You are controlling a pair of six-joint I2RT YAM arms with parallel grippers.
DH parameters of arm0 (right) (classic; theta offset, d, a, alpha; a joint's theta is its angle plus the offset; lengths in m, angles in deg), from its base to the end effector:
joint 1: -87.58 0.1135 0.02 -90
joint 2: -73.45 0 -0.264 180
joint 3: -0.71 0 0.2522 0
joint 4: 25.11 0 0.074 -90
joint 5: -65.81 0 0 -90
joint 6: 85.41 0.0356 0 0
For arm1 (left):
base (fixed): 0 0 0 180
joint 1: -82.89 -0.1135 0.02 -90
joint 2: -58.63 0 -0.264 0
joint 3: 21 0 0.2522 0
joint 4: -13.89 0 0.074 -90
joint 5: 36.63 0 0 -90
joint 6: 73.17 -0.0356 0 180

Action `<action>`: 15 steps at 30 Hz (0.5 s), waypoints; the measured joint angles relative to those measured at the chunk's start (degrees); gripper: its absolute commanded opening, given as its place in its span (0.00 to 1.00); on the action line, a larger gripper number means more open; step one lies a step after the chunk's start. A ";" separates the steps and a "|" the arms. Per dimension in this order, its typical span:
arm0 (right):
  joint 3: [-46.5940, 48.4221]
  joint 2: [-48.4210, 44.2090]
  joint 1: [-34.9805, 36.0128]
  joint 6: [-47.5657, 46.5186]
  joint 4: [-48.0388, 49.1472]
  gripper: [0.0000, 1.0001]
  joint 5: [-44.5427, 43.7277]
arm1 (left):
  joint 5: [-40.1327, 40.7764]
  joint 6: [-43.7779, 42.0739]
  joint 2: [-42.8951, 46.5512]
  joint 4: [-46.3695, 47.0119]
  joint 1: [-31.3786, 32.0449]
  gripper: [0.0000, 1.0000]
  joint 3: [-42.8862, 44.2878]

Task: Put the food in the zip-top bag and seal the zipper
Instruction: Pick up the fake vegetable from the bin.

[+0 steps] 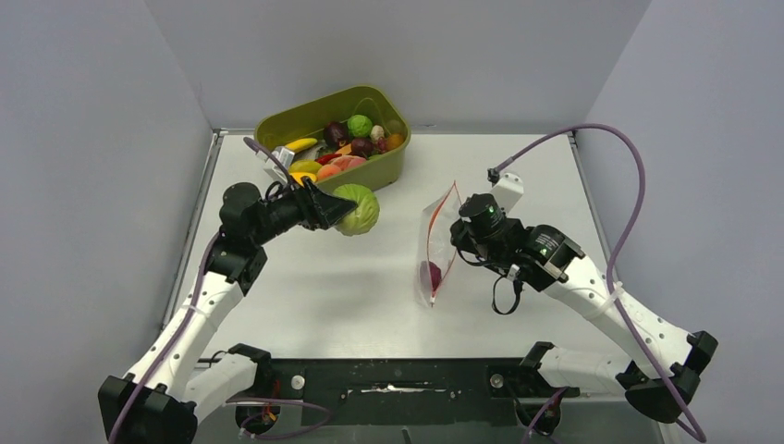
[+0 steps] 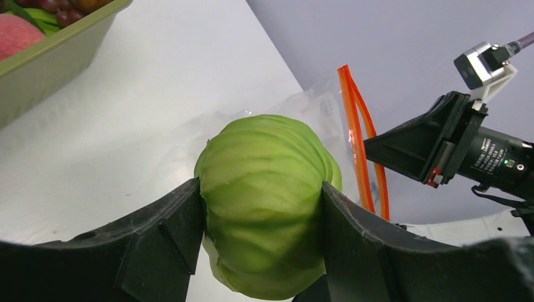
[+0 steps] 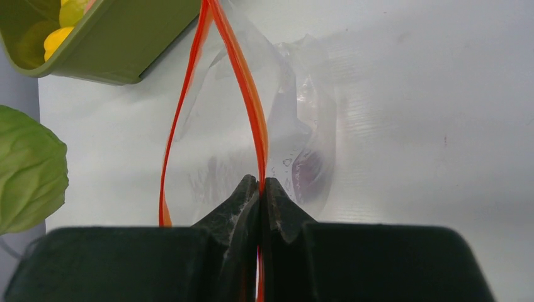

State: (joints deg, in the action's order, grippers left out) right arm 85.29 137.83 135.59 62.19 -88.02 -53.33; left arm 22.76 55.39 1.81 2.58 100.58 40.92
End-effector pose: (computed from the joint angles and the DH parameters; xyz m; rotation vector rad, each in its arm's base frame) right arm 0.1599 0.1517 0.3673 0.4381 2.1951 0.4262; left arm 0.2143 -0.0874 0.3456 0.1059 1.8042 -1.1659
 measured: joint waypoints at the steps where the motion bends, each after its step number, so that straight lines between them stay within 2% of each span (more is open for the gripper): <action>1: 0.11 -0.74 0.00 0.11 -0.70 0.00 -0.33 | -0.57 0.42 0.33 0.33 0.02 0.41 -0.17; 5: 0.17 -1.27 0.00 0.15 -0.20 0.00 -0.44 | -2.80 1.90 1.84 1.62 0.02 0.41 -1.27; 15: -5.81 4.15 -0.04 1.14 13.70 0.00 5.27 | -5.79 10.45 4.11 9.55 0.37 0.38 -8.79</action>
State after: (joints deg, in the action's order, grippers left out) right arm 79.48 141.99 135.55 63.33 -74.32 -48.06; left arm 16.97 65.84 5.92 12.14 100.96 32.14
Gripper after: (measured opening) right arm 0.032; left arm 0.587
